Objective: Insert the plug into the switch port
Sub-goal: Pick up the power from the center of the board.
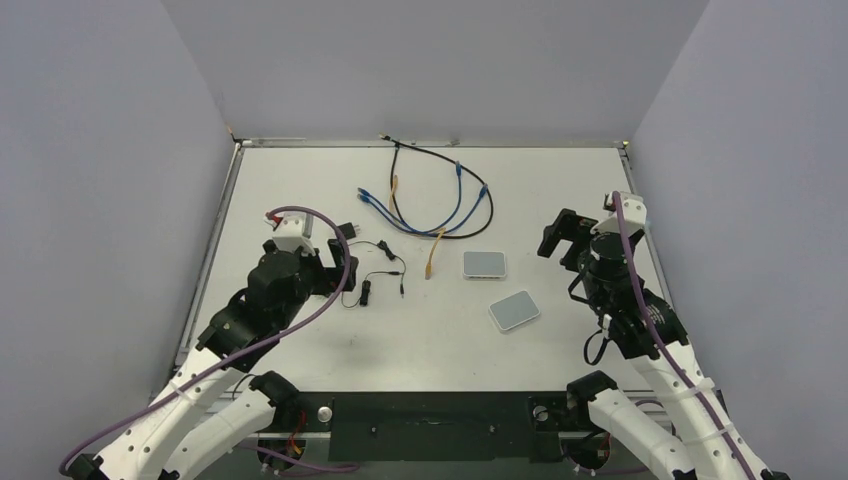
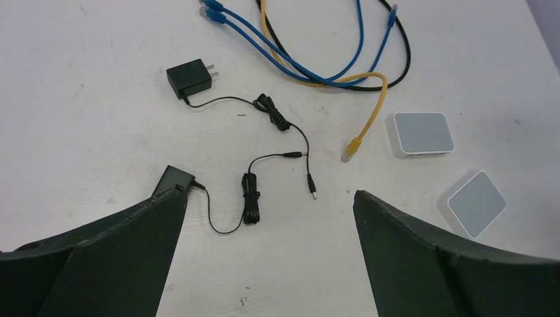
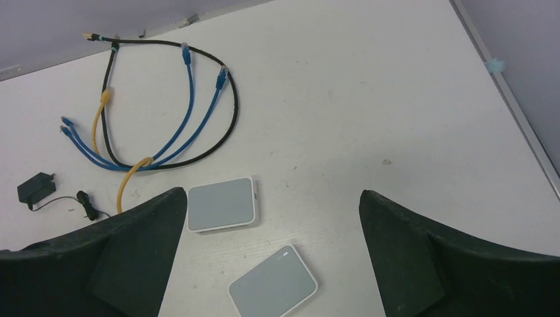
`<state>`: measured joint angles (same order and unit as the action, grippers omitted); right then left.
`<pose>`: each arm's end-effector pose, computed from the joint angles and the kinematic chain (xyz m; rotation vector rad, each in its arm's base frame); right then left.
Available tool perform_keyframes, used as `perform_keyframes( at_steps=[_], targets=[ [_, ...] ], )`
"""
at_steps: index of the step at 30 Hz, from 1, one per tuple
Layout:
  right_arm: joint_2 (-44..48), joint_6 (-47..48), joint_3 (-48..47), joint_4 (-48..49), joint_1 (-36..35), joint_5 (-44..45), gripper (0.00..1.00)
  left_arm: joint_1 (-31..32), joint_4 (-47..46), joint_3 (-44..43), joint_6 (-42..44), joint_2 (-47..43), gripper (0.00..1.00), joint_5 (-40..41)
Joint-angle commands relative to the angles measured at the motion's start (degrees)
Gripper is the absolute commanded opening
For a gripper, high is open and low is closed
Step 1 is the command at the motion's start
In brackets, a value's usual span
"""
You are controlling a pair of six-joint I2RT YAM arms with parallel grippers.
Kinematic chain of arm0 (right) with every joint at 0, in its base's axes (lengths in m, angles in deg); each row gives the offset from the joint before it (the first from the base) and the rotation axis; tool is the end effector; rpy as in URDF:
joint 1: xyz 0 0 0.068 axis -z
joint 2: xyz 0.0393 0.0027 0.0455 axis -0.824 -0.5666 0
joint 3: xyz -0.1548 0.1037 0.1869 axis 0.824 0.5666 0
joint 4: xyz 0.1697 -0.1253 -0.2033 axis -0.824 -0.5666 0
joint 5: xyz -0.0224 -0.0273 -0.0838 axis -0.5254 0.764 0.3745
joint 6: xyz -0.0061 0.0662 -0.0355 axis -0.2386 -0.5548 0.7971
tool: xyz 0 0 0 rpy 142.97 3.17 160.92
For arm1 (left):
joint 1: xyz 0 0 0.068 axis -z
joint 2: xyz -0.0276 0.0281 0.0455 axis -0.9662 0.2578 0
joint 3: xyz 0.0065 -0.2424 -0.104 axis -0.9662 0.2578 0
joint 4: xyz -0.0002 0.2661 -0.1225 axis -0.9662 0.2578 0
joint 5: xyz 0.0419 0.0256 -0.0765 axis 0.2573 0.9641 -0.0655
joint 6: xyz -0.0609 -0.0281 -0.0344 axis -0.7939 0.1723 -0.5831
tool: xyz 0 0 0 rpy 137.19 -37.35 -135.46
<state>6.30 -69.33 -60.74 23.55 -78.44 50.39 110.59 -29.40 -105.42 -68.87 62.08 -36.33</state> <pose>0.2082 0.0650 0.3357 0.2731 1.9093 0.2362 0.1870 -0.1095 0.3093 -0.0339 1.9400 -0.4076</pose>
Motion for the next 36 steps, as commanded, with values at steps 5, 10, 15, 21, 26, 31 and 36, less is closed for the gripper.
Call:
perform_keyframes(
  at_steps=[5, 10, 15, 21, 26, 31, 36],
  targets=[
    [0.2, 2.9, -4.4, 2.2, -0.3, -2.9, 1.00, 0.1, -1.9, -2.8, 6.0, 1.6, 0.98, -1.5],
    [-6.3, 4.4, -7.6, -0.1, -0.3, -5.3, 0.96, 0.1, -0.5, -4.4, 6.9, 5.2, 0.98, -6.1],
    [-12.5, 4.6, -10.0, -2.2, -1.3, -7.9, 0.94, -1.0, 2.0, -6.3, 6.9, 10.1, 0.98, -7.9],
    [-21.2, 5.1, -11.4, -3.7, -5.8, -6.6, 0.91, -5.1, 1.5, -5.8, 5.4, 11.0, 0.98, -12.0],
    [-28.2, 4.5, -12.9, -3.9, -7.1, -7.3, 0.88, -6.7, 1.4, -5.8, 5.1, 10.7, 0.98, -12.3],
    [-36.6, 2.7, -14.4, -2.9, -7.4, -8.3, 0.84, -8.0, 1.5, -5.6, 5.1, 10.3, 0.99, -12.5],
    [-42.5, 2.8, -16.4, 0.3, -8.8, -13.0, 0.81, -9.4, 1.4, -5.6, 5.1, 9.6, 0.99, -12.7]
  ],
)
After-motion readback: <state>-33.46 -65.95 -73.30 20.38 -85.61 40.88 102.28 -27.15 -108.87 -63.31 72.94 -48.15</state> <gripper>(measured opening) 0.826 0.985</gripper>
